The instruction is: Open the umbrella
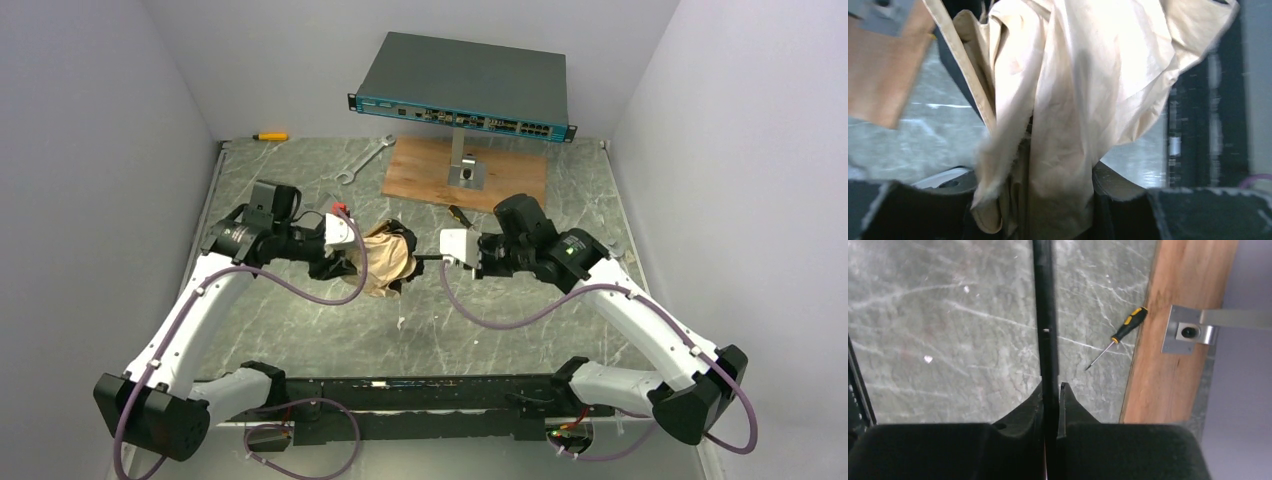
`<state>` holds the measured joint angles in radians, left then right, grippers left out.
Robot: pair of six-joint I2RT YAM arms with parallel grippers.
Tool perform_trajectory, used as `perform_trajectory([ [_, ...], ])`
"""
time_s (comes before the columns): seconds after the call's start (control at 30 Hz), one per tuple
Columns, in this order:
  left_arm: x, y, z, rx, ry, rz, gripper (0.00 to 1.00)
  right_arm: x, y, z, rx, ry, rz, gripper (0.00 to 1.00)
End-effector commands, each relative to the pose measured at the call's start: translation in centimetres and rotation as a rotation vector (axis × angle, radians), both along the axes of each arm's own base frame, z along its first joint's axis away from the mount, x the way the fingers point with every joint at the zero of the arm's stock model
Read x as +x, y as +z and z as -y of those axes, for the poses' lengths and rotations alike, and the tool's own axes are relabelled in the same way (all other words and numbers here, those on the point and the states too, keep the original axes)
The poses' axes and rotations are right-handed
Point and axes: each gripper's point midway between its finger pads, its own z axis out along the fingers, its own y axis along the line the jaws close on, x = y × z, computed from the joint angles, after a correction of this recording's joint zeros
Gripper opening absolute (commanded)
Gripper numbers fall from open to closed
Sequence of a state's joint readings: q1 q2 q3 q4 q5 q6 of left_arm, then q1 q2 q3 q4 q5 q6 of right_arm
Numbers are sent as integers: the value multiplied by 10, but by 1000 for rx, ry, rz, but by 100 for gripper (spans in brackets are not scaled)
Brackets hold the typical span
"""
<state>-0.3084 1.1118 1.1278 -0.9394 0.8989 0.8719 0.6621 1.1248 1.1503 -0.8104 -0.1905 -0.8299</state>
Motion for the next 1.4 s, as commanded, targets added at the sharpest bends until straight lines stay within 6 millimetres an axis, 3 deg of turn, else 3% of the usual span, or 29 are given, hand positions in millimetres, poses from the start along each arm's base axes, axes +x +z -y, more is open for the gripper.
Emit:
perform_trajectory([
  [0.0, 2, 17, 6, -50, -39, 74, 5, 19, 23, 9, -39, -6, 169, 0],
  [0.03, 3, 17, 4, -38, -11, 62, 21, 20, 25, 11, -54, -3, 187, 0],
  [0.13, 2, 23, -3, 1, 8, 79, 91, 25, 31, 17, -118, 26, 234, 0],
  [0.17, 1, 35, -3, -17, 26, 102, 98, 25, 35, 18, -130, 34, 248, 0],
  [0.2, 0, 49, -3, -43, 46, 128, 99, 26, 36, 18, -145, 43, 257, 0],
  [0.3, -6, 90, -1, -124, 49, 260, 100, 27, 35, 19, -214, 81, 275, 0],
  [0.4, -6, 116, 4, -203, 59, 319, 100, 31, 40, 17, -272, 112, 344, 0],
  [0.5, -1, 120, 14, -235, 44, 237, 100, 34, 49, 8, -303, 161, 423, 0],
  [0.57, 4, 118, 24, -237, 24, 167, 91, 35, 57, 0, -308, 190, 471, 0],
  [0.67, 11, 108, 46, -195, 1, 111, 77, 35, 70, -13, -300, 227, 526, 0],
  [1.0, 13, 56, 106, -78, -92, 139, 75, 25, 79, -37, -327, 353, 613, 0],
  [1.17, 12, 22, 119, -7, -96, 51, 62, 22, 90, -45, -297, 359, 659, 0],
  [1.23, 14, 11, 121, 14, -81, 18, 52, 19, 95, -48, -276, 359, 677, 0],
  [1.37, 18, 4, 124, 24, -55, -25, 15, 12, 95, -48, -251, 378, 686, 0],
])
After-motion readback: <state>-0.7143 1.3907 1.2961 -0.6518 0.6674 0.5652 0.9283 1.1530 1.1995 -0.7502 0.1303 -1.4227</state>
